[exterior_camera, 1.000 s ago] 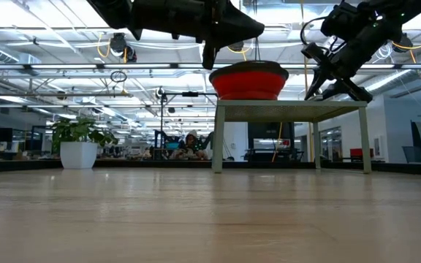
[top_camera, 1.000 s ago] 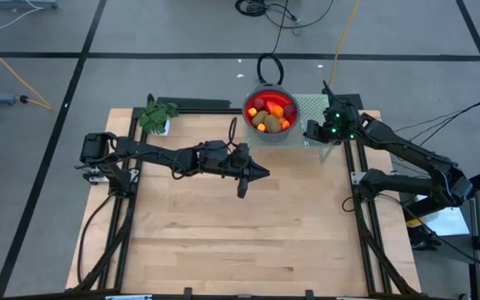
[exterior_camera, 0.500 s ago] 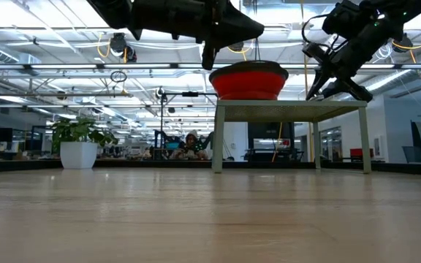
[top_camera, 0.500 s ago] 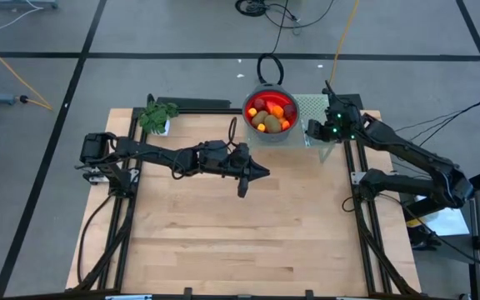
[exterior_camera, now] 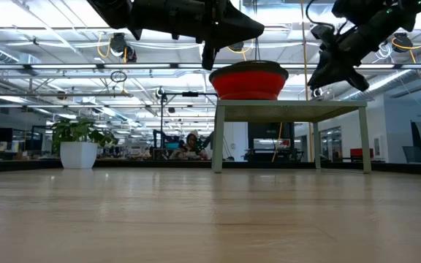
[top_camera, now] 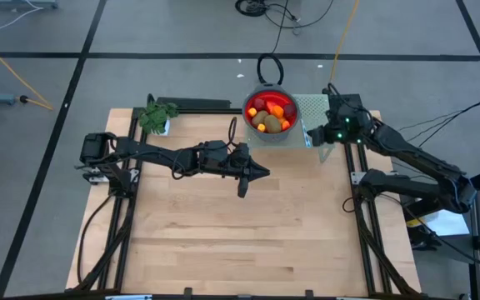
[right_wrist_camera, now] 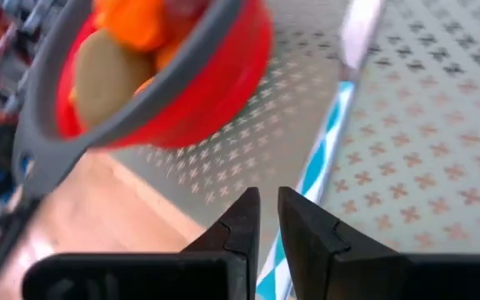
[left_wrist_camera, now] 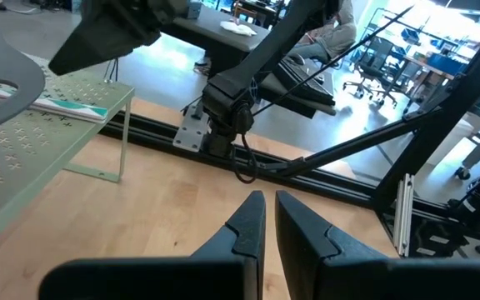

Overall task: Pick & Place Fruit
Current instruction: Put the white table knife on the shelf

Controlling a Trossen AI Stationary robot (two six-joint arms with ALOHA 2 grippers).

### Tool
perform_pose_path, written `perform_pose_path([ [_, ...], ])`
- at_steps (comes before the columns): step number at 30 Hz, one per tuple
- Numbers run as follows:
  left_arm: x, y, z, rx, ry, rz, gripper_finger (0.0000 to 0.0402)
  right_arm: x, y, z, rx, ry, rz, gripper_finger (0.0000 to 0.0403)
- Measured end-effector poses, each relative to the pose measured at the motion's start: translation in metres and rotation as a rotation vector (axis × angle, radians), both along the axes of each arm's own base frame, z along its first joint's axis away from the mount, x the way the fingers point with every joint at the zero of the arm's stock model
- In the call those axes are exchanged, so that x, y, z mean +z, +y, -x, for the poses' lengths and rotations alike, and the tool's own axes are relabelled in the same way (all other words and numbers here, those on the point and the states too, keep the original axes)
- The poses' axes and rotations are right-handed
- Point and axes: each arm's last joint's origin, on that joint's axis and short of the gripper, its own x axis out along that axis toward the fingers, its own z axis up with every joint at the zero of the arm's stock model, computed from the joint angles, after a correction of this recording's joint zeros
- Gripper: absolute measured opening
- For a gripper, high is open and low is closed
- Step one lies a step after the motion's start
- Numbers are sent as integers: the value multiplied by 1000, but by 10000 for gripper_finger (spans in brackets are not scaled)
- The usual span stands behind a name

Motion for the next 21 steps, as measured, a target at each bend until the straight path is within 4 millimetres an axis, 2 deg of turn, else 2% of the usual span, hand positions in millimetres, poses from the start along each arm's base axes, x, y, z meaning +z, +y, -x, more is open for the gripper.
perform_pose_path([
  [5, 0, 0, 0, 0, 0, -1, 26, 2, 5, -1, 117, 47, 131, 38],
  [13, 0, 0, 0, 1, 0, 1, 26, 9, -1, -10, 148, -21, 218, 38],
  [18, 0, 0, 0, 4, -3, 18, 26, 3, -6, -16, 235, 64, 321, 38],
  [21, 0, 0, 0, 4, -3, 19, 26, -2, -10, -18, 199, 133, 345, 38],
])
